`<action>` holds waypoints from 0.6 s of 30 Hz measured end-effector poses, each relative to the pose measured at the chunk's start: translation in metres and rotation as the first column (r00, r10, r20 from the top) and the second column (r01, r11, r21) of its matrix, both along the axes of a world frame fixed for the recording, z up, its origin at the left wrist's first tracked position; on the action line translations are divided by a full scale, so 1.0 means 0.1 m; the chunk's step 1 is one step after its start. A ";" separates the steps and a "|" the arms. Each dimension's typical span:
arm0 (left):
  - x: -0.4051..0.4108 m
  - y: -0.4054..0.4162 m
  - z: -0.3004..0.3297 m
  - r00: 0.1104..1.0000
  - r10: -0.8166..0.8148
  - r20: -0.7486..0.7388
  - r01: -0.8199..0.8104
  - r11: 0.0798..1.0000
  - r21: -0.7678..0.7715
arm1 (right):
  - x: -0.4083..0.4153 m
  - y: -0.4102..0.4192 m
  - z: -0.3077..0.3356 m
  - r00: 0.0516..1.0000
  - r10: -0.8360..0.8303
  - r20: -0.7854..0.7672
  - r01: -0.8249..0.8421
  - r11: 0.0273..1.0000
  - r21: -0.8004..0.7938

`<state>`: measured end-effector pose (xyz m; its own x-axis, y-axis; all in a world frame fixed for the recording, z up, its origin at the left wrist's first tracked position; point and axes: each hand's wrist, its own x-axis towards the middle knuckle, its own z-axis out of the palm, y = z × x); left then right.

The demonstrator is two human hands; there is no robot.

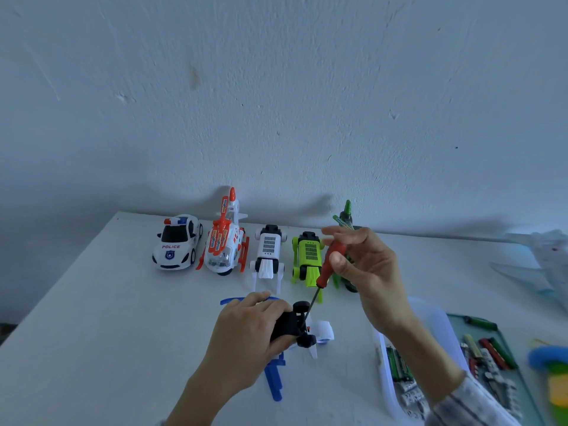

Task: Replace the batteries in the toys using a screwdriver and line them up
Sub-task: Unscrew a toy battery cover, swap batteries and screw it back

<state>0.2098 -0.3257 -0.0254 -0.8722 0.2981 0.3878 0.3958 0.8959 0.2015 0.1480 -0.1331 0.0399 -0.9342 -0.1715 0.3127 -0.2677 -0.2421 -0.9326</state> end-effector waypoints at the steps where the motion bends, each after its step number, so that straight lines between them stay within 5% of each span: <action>1: -0.01 -0.01 -0.01 1.000 -0.003 -0.003 0.003 1.000 0.003 | 0.00 -0.01 0.01 0.999 -0.034 -0.009 0.034 0.999 0.006; 5: -0.03 -0.01 0.01 1.000 0.008 -0.003 -0.008 1.000 0.017 | 0.05 -0.05 0.02 0.984 -0.173 -0.046 0.174 0.985 0.011; 12: -0.02 -0.01 0.01 1.000 -0.008 -0.020 0.009 1.000 0.028 | 0.09 -0.02 0.02 0.999 -0.005 -0.050 0.002 0.999 -0.049; 18: -0.06 0.00 0.00 0.999 0.004 -0.041 -0.005 1.000 -0.018 | 0.12 -0.26 0.11 0.985 -0.145 -0.093 0.147 0.989 0.017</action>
<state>0.2041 -0.3259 -0.0255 -0.8568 0.3017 0.4182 0.3997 0.9009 0.1691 0.1604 -0.1588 0.0511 -0.9176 -0.0440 0.3952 -0.3826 -0.1723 -0.9077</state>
